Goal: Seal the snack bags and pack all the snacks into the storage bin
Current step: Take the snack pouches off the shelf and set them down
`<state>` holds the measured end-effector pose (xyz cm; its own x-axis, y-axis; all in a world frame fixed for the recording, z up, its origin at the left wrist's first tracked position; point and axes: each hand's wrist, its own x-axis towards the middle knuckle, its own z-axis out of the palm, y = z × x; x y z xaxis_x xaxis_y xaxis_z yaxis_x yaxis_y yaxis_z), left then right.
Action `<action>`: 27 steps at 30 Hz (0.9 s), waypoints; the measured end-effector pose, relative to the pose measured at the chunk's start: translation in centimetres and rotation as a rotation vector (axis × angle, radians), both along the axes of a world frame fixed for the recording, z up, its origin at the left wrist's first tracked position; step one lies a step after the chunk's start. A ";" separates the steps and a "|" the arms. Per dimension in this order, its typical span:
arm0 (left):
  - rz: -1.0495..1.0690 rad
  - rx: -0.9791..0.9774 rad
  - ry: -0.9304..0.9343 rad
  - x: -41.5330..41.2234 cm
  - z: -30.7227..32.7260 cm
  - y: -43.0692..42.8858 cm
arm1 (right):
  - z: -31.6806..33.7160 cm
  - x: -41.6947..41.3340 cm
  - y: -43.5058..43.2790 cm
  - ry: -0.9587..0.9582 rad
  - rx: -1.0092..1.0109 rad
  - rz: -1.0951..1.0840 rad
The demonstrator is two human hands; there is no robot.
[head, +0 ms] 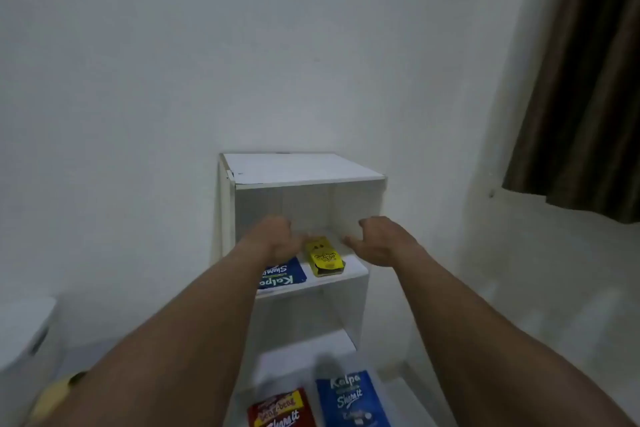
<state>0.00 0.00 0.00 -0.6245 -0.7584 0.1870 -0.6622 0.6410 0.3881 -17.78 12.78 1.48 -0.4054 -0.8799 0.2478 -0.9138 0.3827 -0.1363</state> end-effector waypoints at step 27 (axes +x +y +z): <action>0.428 0.376 -0.255 -12.8 -13.2 -19.7 | -14.8 -16.3 -26.9 -0.273 0.387 0.205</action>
<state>-12.79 -19.68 -13.21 -0.2402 -0.9362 -0.2566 -0.9317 0.1482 0.3315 -34.09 -14.15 -13.35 -0.2196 -0.9542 -0.2030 -0.9260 0.2694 -0.2644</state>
